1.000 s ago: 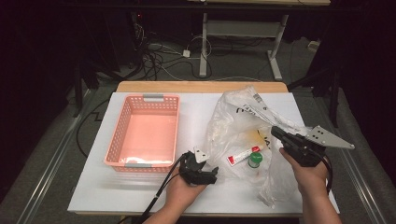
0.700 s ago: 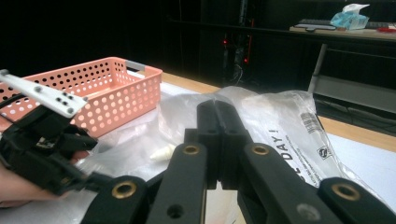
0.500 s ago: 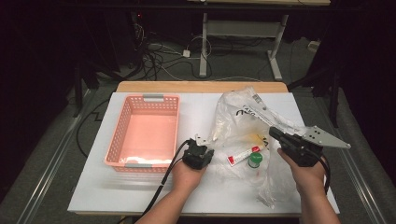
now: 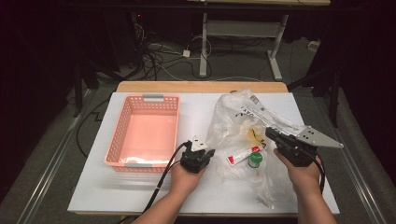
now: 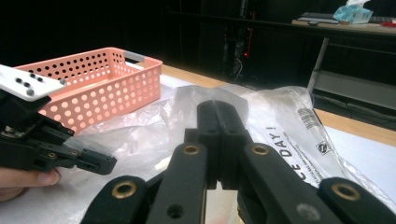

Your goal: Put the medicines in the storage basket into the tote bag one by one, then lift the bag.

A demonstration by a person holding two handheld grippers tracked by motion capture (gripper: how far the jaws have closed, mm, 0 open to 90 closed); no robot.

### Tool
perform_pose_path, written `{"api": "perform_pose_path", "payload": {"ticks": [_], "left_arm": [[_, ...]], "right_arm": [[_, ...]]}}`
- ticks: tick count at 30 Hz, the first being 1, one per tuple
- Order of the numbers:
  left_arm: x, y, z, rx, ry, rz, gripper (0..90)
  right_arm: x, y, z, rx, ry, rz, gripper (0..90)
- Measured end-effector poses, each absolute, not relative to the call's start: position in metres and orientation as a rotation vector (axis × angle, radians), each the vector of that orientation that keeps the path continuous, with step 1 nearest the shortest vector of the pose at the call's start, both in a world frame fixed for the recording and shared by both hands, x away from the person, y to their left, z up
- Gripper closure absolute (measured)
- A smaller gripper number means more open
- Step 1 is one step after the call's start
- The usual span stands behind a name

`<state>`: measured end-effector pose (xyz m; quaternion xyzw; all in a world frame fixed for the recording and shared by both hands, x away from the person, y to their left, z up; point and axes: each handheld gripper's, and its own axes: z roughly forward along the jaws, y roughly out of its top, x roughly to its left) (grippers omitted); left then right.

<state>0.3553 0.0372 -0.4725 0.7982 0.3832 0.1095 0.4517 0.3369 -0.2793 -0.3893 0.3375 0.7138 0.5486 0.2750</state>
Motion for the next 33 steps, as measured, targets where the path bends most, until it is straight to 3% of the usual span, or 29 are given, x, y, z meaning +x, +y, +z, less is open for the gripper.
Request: {"api": "perform_pose_path", "payload": {"ticks": [17,33], "left_arm": [[0.348,0.038,-0.425,1.865,0.858,0.353,88.0],[0.375,0.028,-0.349,1.808,0.793,0.510,88.0]], "right_arm": [[0.335,-0.275,-0.373,0.871,1.840,1.517,90.0],[0.349,-0.293,-0.316,0.874,1.660,1.542,90.0]]}}
